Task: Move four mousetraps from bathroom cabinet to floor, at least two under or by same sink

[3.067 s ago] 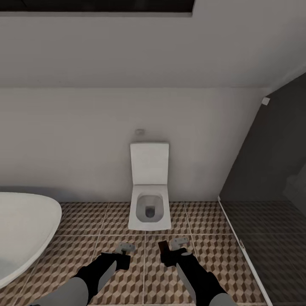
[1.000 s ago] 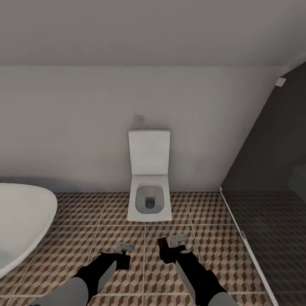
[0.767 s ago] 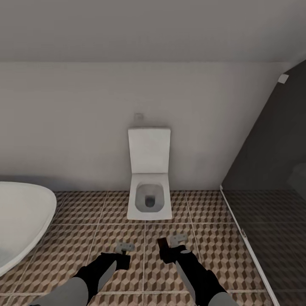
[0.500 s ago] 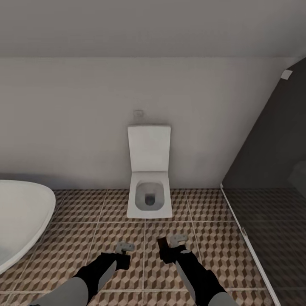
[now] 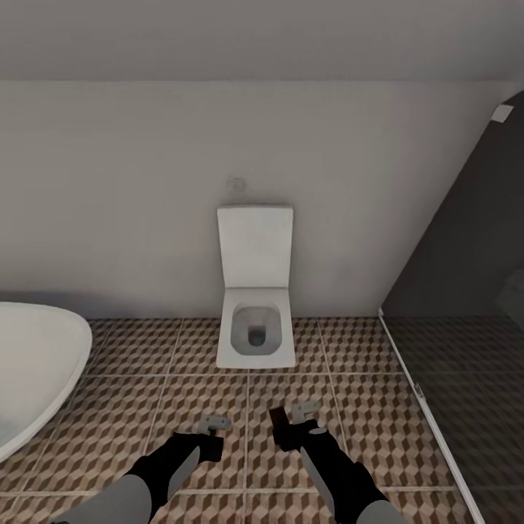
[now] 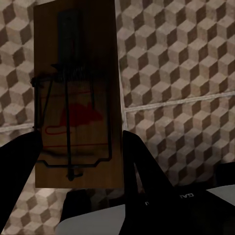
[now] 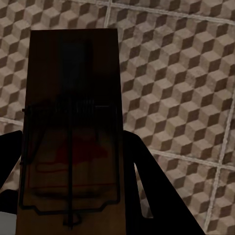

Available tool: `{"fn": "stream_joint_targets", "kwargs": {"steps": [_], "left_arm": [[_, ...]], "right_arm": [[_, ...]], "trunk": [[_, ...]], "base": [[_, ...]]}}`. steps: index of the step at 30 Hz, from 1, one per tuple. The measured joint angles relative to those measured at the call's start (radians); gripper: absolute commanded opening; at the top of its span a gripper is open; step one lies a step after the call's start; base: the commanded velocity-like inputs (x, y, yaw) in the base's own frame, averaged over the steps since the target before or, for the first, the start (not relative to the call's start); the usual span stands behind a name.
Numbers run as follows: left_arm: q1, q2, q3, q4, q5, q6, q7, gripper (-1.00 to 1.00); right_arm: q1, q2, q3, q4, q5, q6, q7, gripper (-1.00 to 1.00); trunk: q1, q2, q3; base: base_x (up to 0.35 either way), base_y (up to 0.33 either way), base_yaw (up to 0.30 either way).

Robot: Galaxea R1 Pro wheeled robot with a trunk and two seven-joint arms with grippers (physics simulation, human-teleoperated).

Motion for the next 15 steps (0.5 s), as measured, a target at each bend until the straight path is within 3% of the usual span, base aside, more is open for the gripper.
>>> {"fn": "stream_joint_targets", "kwargs": {"steps": [15], "left_arm": [[0.0, 0.0, -0.001, 0.0, 0.0, 0.0, 0.0, -1.0]], "right_arm": [[0.0, 0.0, 0.0, 0.0, 0.0, 0.0, 0.0, -1.0]], "trunk": [[0.058, -0.105, -0.071]], "base": [[0.0, 0.0, 0.0]]}}
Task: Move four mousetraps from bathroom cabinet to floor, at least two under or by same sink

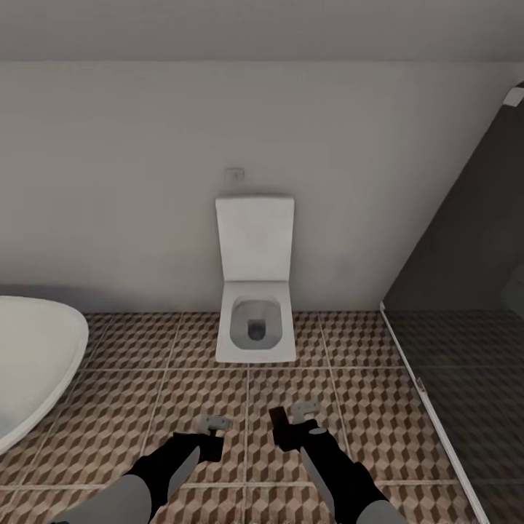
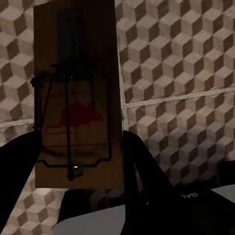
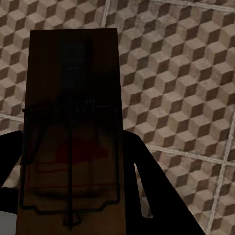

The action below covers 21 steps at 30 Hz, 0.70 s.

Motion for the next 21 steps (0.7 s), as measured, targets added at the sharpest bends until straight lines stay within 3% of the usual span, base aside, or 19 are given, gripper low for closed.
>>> {"fn": "stream_joint_targets", "kwargs": {"steps": [21], "left_arm": [[0.0, 0.0, 0.0, 0.001, 0.0, 0.0, 0.0, -1.0]], "right_arm": [[0.0, 0.0, 0.001, 0.0, 0.001, 0.0, 0.0, -1.0]], "trunk": [[0.081, -0.147, -0.099]], "base": [[0.0, 0.0, 0.0]]}}
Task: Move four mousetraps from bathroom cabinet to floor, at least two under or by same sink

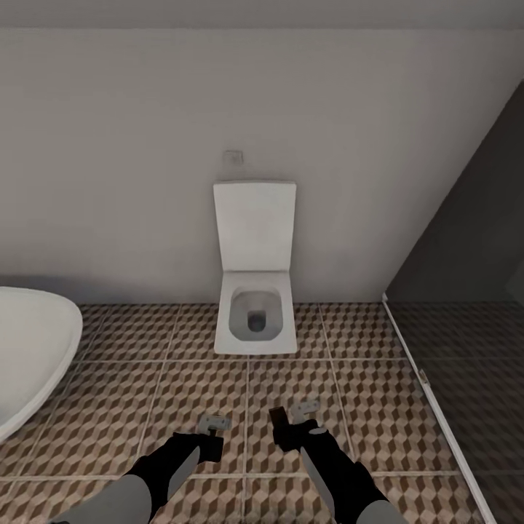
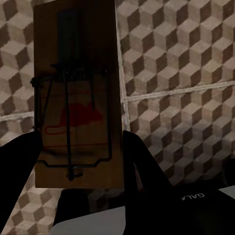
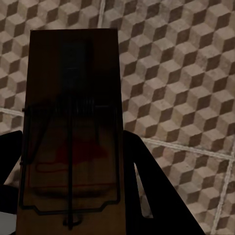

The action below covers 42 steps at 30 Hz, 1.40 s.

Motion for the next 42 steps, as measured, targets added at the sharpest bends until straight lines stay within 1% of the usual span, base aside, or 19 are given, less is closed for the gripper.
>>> {"fn": "stream_joint_targets", "kwargs": {"steps": [25, 35, 38, 41, 42], "left_arm": [[0.0, 0.0, 0.0, 0.0, 0.0, 0.0, 0.0, -1.0], [0.0, 0.0, 0.0, 0.001, 0.0, 0.0, 0.0, -1.0], [0.0, 0.0, 0.0, 0.001, 0.0, 0.0, 0.0, -1.0], [0.0, 0.0, 0.0, 0.001, 0.0, 0.0, 0.0, -1.0], [0.0, 0.0, 0.0, 0.001, 0.0, 0.0, 0.0, -1.0]], "right_arm": [[0.0, 0.0, 0.0, 0.0, 0.003, -0.001, -0.001, -1.0], [0.0, -0.001, 0.003, 0.0, 0.006, -0.012, 0.004, -1.0], [0.0, -0.001, 0.003, 0.0, 0.007, -0.037, 0.003, -1.0], [0.0, 0.0, 0.003, 0.0, 0.009, -0.096, 0.0, -1.0], [0.0, 0.0, 0.003, 0.0, 0.01, -0.103, 0.0, -1.0]], "trunk": [[0.096, -0.175, -0.118], [0.134, -0.245, -0.165], [0.146, -0.266, -0.179], [0.157, -0.287, -0.194], [0.161, -0.294, -0.198]], "base": [[0.0, 0.0, 0.0], [0.0, 0.0, 0.0], [0.0, 0.0, 0.0], [0.0, 0.0, 0.0], [0.0, 0.0, 0.0]]}}
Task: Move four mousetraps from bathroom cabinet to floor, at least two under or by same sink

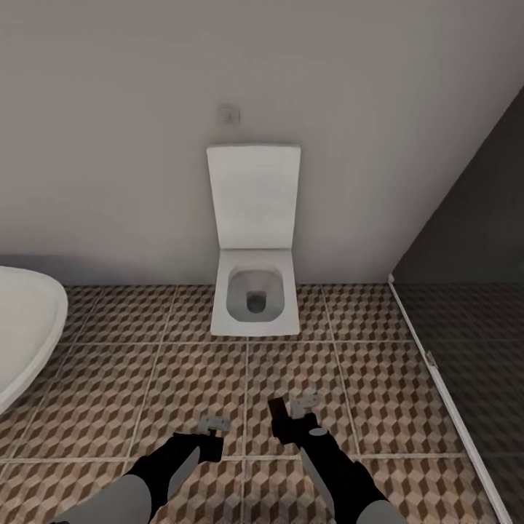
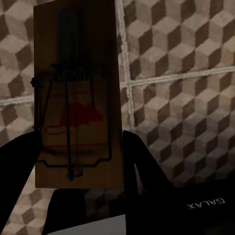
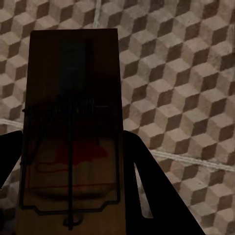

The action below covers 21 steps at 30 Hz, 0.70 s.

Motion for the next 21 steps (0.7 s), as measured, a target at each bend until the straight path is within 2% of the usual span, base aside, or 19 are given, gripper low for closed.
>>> {"fn": "stream_joint_targets", "kwargs": {"steps": [7, 12, 17, 21], "left_arm": [[0.0, 0.001, 0.0, 0.0, 0.0, -0.001, 0.0, -1.0], [0.0, 0.001, 0.0, 0.0, -0.001, -0.002, 0.0, -1.0], [0.0, 0.001, 0.0, -0.003, -0.001, -0.006, -0.001, -1.0], [0.0, 0.001, -0.001, -0.03, -0.003, -0.012, 0.0, -1.0]], "right_arm": [[0.0, -0.002, 0.001, 0.0, 0.001, -0.016, 0.0, -1.0], [0.0, -0.003, 0.009, 0.0, 0.001, -0.057, 0.0, -1.0], [0.0, -0.005, 0.047, 0.0, 0.002, -0.07, 0.0, -1.0], [0.0, -0.007, 0.056, 0.001, 0.002, -0.072, 0.0, -1.0]], "trunk": [[0.027, -0.049, -0.033], [0.046, -0.084, -0.057], [0.046, -0.084, -0.065], [0.046, -0.084, -0.071]], "base": [[0.0, 0.0, 0.0], [0.0, 0.0, 0.0], [0.0, 0.0, 0.0], [0.0, 0.0, 0.0]]}}
